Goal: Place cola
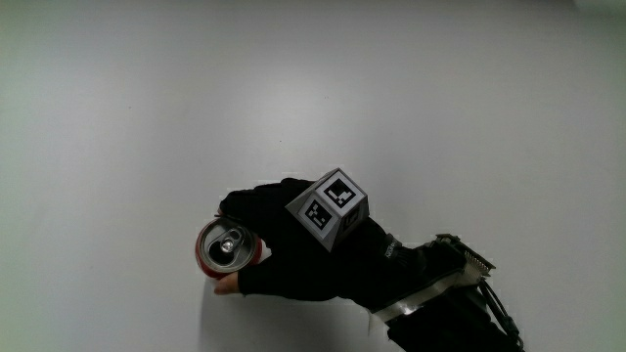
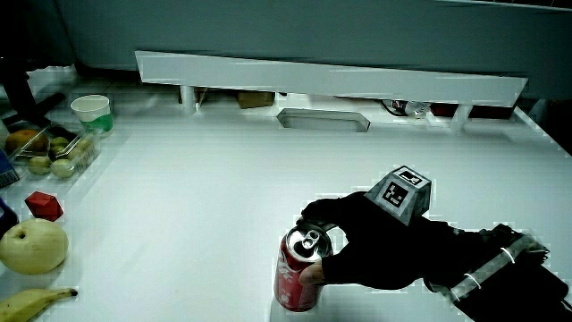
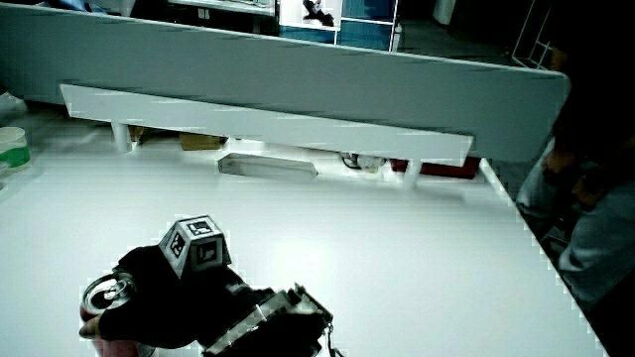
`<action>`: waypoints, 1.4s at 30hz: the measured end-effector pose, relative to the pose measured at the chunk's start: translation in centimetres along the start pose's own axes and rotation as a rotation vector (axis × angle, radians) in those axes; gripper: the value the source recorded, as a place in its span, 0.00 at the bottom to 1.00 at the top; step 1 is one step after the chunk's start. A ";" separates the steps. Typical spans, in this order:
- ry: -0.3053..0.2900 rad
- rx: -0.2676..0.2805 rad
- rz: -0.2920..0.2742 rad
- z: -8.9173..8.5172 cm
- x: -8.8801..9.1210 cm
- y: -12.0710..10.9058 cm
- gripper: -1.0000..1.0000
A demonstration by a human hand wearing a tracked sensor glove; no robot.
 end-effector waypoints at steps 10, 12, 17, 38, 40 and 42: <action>0.000 -0.021 -0.006 -1.1 0.1 0.2 0.50; 0.007 -0.030 -0.004 -1.3 0.0 0.2 0.50; 0.015 -0.045 -0.011 -1.5 0.1 0.2 0.50; 0.075 -0.074 -0.008 -0.4 0.9 -1.5 0.02; 0.057 -0.067 -0.017 0.0 1.2 -2.2 0.00; 0.057 -0.054 -0.021 0.4 1.4 -3.1 0.00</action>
